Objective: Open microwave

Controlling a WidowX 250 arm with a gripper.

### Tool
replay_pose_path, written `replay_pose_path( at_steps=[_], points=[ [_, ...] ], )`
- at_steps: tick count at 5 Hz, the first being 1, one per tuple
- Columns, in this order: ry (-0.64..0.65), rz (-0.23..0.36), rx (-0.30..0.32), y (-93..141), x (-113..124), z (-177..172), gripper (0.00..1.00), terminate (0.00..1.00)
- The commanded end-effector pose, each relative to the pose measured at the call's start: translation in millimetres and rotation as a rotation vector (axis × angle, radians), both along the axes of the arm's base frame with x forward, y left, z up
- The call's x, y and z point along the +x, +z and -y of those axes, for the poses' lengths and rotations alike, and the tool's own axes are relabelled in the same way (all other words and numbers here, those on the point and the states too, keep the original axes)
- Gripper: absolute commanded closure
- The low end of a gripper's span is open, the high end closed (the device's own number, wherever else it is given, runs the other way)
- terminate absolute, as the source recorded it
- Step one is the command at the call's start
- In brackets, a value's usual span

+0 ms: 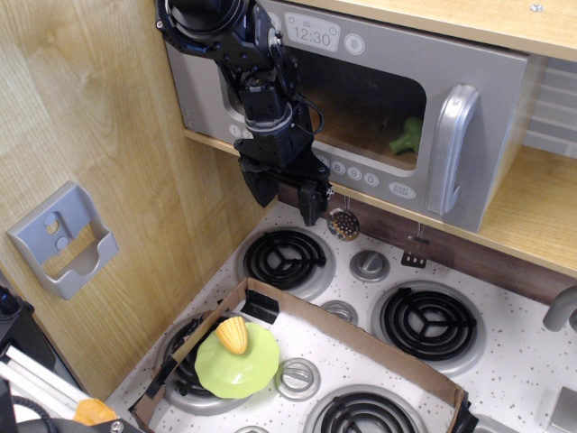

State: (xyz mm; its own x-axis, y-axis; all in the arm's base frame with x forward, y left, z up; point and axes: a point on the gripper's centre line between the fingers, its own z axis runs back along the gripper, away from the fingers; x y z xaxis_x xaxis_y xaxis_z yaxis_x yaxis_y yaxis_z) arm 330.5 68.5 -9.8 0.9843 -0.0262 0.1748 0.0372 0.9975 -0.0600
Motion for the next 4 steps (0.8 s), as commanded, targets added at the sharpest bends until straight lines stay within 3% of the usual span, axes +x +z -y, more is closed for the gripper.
replay_pose_path(
  at_steps=[1,2,4],
  points=[
    [0.000,0.000,0.000,0.0,0.0,0.0,0.00,0.00],
    [0.033,0.026,-0.019,13.9,-20.3,18.1,0.00,0.00],
    [0.108,0.085,0.011,25.8,-59.2,56.3,0.00,0.00]
  ],
)
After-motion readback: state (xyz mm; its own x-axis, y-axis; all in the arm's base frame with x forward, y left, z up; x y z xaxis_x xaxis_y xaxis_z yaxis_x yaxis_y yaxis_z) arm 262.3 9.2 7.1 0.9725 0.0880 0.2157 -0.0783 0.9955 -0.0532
